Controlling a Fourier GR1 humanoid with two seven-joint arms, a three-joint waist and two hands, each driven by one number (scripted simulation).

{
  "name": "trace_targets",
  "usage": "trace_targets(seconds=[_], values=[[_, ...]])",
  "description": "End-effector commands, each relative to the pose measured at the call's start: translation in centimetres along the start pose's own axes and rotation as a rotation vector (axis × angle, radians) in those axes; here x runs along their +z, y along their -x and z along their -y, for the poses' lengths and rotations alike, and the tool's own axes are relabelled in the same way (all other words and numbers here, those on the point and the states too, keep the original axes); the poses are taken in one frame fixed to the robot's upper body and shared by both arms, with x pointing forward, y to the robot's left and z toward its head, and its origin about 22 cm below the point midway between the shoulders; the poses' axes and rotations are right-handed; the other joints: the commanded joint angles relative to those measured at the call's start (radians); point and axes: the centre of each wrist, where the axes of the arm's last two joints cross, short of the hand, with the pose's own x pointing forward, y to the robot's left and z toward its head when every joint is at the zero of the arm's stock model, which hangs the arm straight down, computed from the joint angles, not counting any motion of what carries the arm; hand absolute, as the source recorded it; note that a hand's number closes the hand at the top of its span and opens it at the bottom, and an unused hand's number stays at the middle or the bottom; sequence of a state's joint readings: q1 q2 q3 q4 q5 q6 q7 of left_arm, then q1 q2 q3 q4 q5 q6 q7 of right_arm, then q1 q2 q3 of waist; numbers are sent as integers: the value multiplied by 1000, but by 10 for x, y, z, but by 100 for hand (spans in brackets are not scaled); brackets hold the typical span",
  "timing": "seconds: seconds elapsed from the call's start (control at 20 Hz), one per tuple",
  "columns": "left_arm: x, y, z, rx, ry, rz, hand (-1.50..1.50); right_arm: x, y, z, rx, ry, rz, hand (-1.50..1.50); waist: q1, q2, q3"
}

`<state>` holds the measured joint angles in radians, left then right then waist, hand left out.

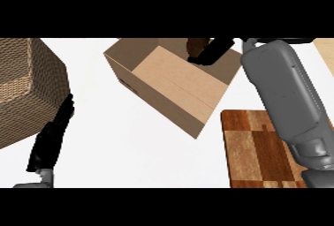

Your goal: Pick the sweet potato from the cutting board and place it in the cardboard box

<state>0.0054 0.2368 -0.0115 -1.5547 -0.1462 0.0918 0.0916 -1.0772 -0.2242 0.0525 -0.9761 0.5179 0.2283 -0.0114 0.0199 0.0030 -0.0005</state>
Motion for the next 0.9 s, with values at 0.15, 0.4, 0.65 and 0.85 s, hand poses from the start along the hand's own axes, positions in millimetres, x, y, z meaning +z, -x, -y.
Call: trace_targets(seconds=[0.15,0.4,0.65,0.85], values=[[4,-2,-1,7,21,9,0,-32,-2,-49,18,-89,-54,150,14,5,0],[-1,-2,9,-8,27,13,0,-39,5,-86,74,-149,-146,150,27,12,0],[-16,-3,14,3,9,23,0,-37,13,-124,-14,-138,-220,-150,33,16,0],[-17,-15,5,-9,33,40,0,-34,23,-128,-61,-107,-206,-150,40,19,0]])
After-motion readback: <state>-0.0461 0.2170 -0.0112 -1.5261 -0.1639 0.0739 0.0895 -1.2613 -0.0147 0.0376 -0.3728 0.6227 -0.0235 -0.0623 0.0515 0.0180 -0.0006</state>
